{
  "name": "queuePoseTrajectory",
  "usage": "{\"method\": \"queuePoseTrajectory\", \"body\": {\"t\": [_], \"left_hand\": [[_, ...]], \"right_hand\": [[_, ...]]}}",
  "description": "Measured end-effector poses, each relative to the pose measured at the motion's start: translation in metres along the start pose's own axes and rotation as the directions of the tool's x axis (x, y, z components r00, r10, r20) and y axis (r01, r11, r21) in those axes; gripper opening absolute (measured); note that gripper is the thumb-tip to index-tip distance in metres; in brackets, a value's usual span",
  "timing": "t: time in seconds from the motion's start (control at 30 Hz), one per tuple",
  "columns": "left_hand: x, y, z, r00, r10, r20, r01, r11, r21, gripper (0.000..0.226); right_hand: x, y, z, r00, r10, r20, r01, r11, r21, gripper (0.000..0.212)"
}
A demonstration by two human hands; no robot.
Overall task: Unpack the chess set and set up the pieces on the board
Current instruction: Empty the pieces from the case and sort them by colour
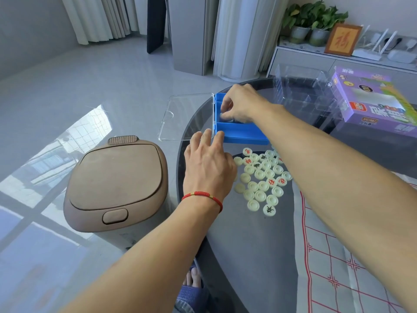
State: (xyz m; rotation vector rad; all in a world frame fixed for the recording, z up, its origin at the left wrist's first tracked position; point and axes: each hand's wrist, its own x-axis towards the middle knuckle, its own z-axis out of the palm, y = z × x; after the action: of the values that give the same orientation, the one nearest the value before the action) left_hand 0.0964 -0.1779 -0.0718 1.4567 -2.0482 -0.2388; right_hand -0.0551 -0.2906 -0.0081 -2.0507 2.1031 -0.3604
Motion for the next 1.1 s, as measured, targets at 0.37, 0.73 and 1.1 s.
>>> {"method": "queuePoseTrajectory", "body": {"t": [0.37,0.73,1.1], "left_hand": [[0.002,-0.003,0.003,1.0,0.003,0.031,-0.005,0.996,0.089,0.062],[0.003,-0.004,0.003,0.998,-0.016,0.053,0.011,0.995,0.094,0.06],[0.002,-0.005,0.002,0.998,-0.012,0.065,0.007,0.997,0.081,0.058]], "right_hand": [[-0.068,0.058,-0.068,0.976,0.098,-0.194,-0.063,0.981,0.182,0.009],[-0.109,0.08,-0.039,0.987,0.158,0.031,-0.16,0.984,0.079,0.011],[-0.133,0.05,-0.044,0.995,0.103,0.002,-0.103,0.995,0.015,0.025]]}}
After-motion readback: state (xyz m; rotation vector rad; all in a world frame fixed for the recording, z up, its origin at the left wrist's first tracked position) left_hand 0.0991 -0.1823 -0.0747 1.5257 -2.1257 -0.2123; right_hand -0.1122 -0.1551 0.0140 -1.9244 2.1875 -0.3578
